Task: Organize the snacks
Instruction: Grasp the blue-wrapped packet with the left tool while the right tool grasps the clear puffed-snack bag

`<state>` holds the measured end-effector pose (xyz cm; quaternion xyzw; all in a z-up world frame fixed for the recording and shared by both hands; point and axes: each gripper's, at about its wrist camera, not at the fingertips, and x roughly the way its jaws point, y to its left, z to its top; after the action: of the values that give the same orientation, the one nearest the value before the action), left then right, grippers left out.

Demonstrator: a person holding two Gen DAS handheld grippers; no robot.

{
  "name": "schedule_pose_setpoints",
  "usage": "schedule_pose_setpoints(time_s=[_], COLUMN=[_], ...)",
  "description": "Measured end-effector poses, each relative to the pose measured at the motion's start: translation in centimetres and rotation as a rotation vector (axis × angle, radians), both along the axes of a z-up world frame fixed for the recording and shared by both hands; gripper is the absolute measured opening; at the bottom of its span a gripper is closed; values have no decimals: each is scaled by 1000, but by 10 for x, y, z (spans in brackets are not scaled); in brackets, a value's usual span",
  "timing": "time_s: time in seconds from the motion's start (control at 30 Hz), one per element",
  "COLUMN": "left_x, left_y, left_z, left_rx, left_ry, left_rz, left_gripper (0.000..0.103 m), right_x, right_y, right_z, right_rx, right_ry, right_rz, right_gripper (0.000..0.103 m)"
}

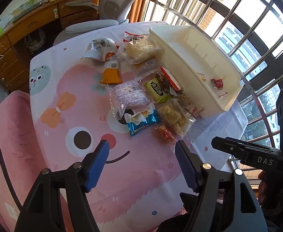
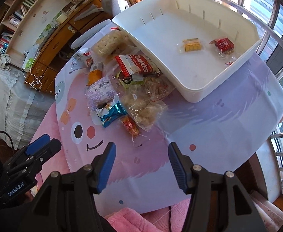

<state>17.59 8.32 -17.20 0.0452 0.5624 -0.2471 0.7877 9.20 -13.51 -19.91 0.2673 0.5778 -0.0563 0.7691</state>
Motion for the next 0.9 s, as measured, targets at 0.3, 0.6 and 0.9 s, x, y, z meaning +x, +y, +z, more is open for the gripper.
schedule_pose_setpoints(time_s=[0.3, 0.6, 0.9], left_x=[28, 53, 74], left_y=[-7, -21, -34], left_z=[-31, -67, -96], left_rx=[52, 62, 80], left_ry=[68, 153, 191], left_rz=[24, 33, 13], left_gripper=[74, 74, 75], right_x=[28, 57, 81], right_y=[-7, -16, -16], right_z=[-35, -65, -91], right_rx=[133, 216, 230], right_ry=[114, 190, 288], right_rz=[-99, -222, -320], right_gripper=[66, 68, 75])
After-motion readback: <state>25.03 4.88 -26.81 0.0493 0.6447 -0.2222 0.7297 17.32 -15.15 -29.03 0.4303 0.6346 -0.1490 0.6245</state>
